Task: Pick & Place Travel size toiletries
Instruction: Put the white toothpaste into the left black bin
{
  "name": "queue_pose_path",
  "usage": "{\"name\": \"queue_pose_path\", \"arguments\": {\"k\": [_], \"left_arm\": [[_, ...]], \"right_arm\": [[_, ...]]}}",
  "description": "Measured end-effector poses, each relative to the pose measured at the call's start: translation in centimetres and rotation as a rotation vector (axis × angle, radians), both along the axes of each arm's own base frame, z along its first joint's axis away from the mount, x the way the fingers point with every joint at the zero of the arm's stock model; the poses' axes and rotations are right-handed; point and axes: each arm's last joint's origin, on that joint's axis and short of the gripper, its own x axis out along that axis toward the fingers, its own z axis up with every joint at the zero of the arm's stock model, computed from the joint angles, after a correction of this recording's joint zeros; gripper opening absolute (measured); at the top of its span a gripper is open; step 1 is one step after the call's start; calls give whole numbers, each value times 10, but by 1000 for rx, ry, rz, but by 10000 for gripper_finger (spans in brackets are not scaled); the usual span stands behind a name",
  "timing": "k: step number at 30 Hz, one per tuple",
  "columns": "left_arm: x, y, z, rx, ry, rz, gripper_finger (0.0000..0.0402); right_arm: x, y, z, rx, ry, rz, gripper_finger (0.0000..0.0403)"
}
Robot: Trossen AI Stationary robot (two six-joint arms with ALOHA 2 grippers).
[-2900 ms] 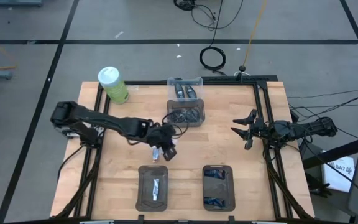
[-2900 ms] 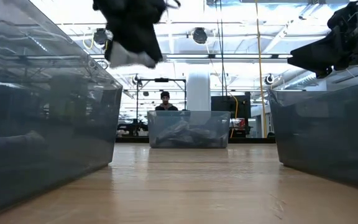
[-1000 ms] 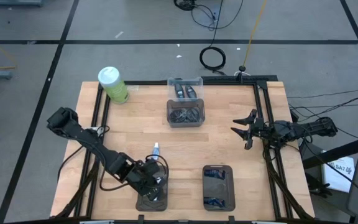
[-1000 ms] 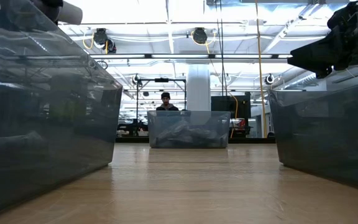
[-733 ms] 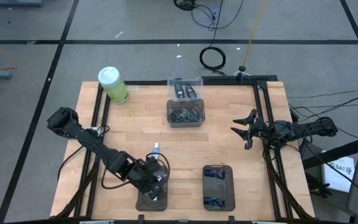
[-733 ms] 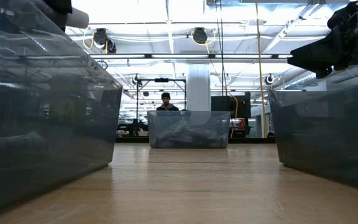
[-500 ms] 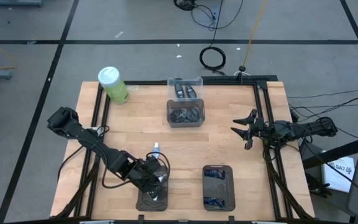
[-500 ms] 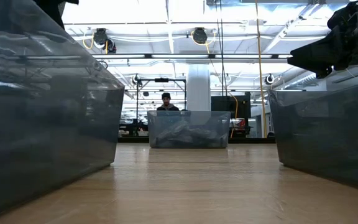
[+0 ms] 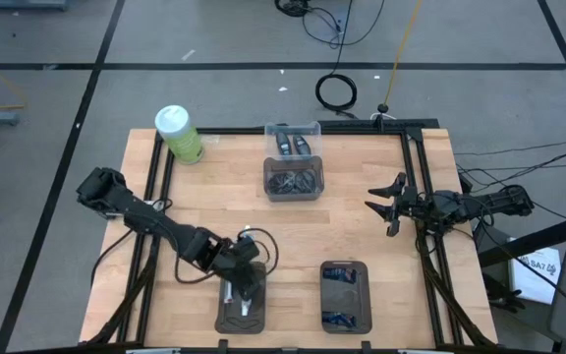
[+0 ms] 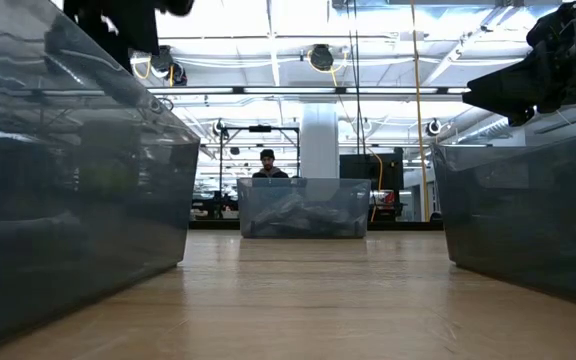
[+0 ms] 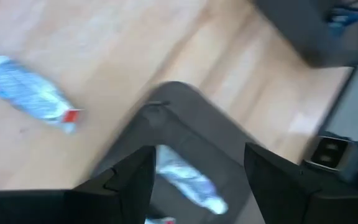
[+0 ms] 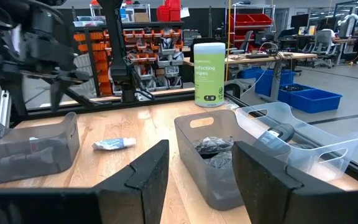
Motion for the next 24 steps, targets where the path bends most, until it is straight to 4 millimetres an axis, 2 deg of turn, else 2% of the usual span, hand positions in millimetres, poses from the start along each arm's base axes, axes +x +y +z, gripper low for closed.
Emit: {"name": "queue_pose_path", "arguments": {"k": [5,16,24], "left_arm": [[1,22,-4,28,96,52,241],[7,55,-6,115,136,188,241],[14,77,-37,133,325,371,241]], "right_arm": [[0,0,0,0,0,0,164],[0,0,0,0,0,0,164],[0,0,0,0,0,0,164]]}}
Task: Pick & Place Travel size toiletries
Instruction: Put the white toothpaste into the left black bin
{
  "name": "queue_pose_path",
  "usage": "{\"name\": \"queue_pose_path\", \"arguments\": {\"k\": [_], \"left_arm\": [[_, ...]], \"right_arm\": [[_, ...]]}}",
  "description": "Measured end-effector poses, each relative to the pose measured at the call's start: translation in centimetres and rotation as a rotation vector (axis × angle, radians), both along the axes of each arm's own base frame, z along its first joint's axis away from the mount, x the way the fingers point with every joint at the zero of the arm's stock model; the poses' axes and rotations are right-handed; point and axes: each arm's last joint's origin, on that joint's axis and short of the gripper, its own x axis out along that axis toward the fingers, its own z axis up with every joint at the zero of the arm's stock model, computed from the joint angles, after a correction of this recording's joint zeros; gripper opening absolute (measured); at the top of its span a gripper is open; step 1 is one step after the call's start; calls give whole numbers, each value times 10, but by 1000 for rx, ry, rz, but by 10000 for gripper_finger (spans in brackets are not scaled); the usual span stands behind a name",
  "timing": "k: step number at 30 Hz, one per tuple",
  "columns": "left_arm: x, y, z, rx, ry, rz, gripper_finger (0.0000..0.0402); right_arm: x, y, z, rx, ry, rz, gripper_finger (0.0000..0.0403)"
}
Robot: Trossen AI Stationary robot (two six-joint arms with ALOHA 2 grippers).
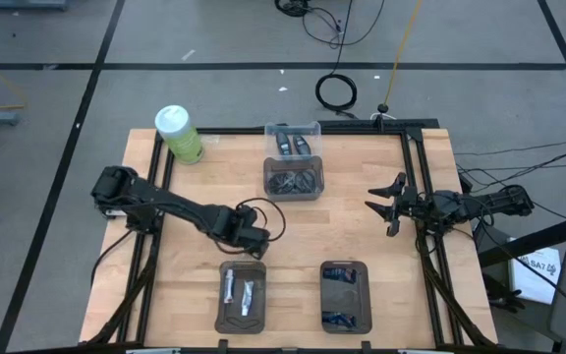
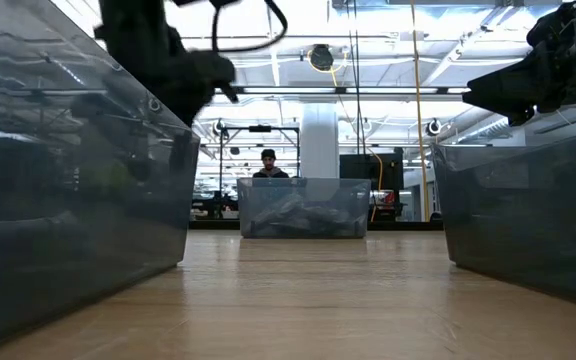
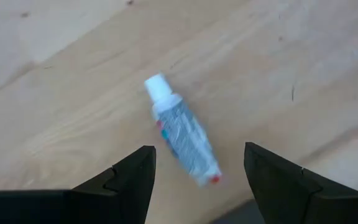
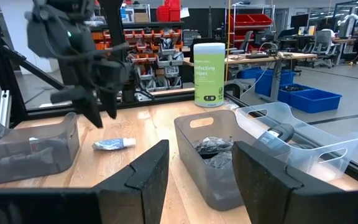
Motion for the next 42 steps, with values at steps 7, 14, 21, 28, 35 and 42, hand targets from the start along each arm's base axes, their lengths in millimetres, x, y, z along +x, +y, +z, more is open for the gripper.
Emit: {"name": "queue_pose_path", "arguments": {"k": [7,14,21,28,35,42], "left_arm": [[11,12,-25,3,71,84,241],[18,14,-57,-88,191,123,241],[22,14,-70,-99,222,126,241],[22,14,-70,-80,217,127,241],[21,14,-71,-80,220,127,241],[21,14,-71,-79,223,128,241]], "right_arm": [[0,0,0,0,0,0,164],[0,0,0,0,0,0,164],[0,0,0,0,-1,0,164],[0,0,0,0,-1,0,164],[0,0,0,0,-1,0,164],[0,0,0,0,-1,0,164]]}}
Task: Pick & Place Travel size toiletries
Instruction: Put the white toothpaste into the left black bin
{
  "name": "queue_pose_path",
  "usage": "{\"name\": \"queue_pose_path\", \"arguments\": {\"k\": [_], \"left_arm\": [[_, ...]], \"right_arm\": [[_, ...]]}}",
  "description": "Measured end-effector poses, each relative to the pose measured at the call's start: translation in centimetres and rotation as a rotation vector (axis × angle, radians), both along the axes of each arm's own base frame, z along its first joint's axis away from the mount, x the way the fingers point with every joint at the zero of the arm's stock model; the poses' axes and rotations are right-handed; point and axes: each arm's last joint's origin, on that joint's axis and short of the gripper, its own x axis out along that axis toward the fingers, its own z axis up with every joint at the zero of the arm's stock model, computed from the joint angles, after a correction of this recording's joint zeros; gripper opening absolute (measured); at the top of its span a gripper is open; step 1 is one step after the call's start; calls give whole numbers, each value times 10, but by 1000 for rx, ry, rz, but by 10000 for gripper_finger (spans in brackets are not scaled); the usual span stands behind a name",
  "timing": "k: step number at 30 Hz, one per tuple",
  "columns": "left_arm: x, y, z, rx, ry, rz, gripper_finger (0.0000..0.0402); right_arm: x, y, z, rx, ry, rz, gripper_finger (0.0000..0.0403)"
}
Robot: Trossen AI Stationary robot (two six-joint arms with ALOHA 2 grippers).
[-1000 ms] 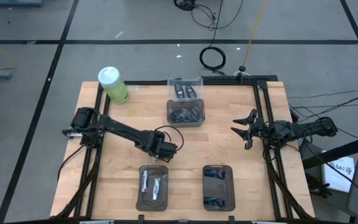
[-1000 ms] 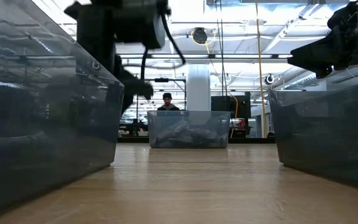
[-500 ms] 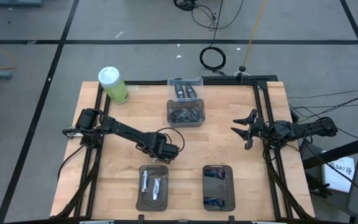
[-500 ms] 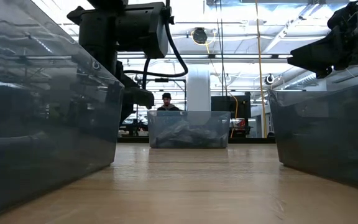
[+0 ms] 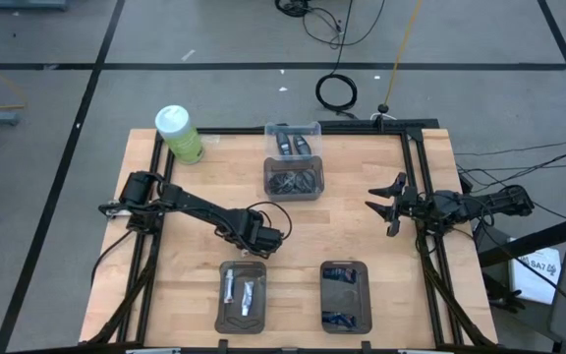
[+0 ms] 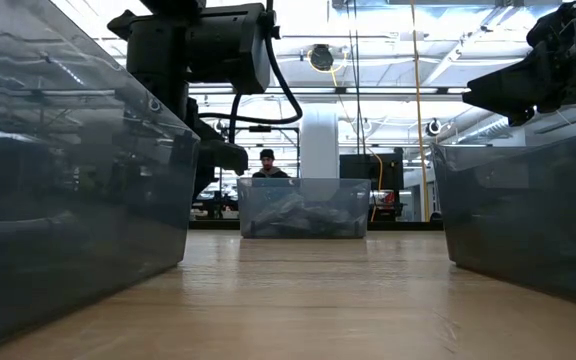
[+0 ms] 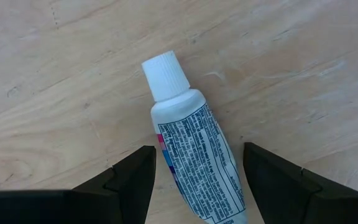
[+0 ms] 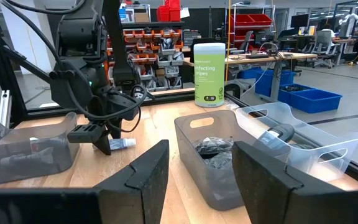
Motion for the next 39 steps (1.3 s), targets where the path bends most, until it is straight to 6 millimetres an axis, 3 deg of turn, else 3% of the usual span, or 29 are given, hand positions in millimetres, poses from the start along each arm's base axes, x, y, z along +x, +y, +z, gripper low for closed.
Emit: {"name": "queue_pose_path", "arguments": {"k": [6,16,23,29,39], "left_arm": [[0,0,0,-1,1,0,224],[3,0,-1,-6,-25,-43,107],[10,-2,-1,-15,-101,-122,60],[11,-2,-1,-14,-112,-141,48],[12,-1,-1,2,-121,-142,65]], "right_arm": [[0,0,0,0,0,0,164],[0,0,0,0,0,0,164],[0,0,0,0,0,0,164],[0,0,0,0,0,0,164],[0,0,0,0,0,0,164]]}}
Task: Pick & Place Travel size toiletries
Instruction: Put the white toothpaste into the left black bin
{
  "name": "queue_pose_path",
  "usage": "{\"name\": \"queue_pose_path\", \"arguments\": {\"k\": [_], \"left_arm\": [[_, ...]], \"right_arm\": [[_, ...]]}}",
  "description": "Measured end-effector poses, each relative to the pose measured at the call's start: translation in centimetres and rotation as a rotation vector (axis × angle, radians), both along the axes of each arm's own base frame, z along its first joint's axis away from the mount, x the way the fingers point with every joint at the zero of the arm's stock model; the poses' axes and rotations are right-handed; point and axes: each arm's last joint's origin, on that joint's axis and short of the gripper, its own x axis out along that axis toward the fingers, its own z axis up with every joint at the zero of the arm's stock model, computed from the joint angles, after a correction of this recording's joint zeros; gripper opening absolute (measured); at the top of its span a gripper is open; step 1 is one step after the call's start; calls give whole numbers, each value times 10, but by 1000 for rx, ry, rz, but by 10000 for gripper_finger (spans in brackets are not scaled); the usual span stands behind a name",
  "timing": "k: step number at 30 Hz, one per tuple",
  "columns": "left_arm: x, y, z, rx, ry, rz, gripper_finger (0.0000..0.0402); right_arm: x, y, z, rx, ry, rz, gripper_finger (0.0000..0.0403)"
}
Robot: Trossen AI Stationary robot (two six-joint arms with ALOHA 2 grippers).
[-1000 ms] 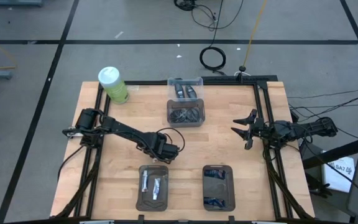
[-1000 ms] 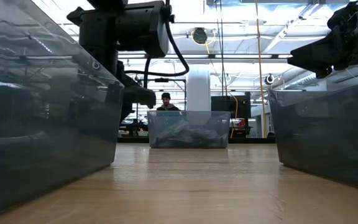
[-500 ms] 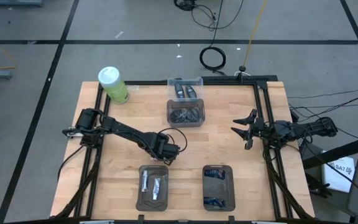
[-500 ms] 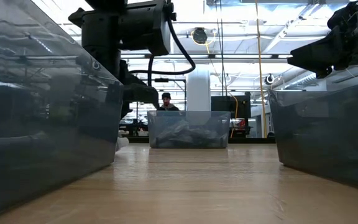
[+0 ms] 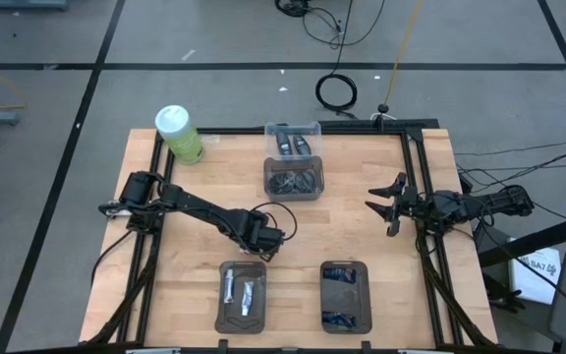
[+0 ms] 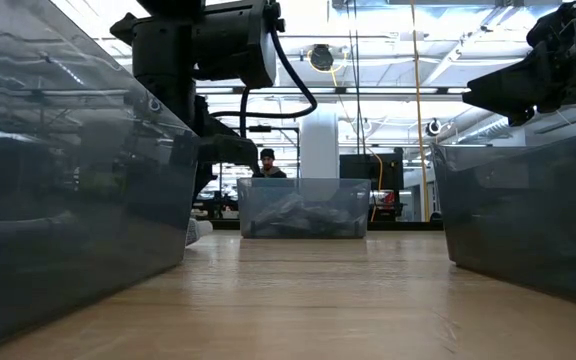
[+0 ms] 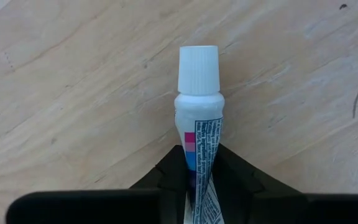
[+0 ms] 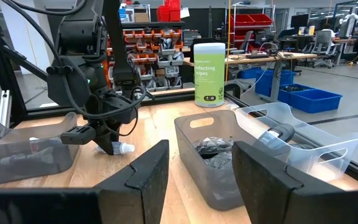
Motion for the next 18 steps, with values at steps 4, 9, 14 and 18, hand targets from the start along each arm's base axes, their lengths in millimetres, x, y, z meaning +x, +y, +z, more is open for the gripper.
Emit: {"name": "queue_pose_path", "arguments": {"k": [4,9,14,18], "left_arm": [[0,0,0,1,0,0,58],[0,0,0,1,-1,-1,50],[0,0,0,1,0,-1,50],[0,0,0,2,0,-1,49]], "right_arm": [[0,0,0,0,1,0,164],[0,0,0,0,0,0,164],[0,0,0,0,1,0,164],[0,0,0,0,0,0,164]]}}
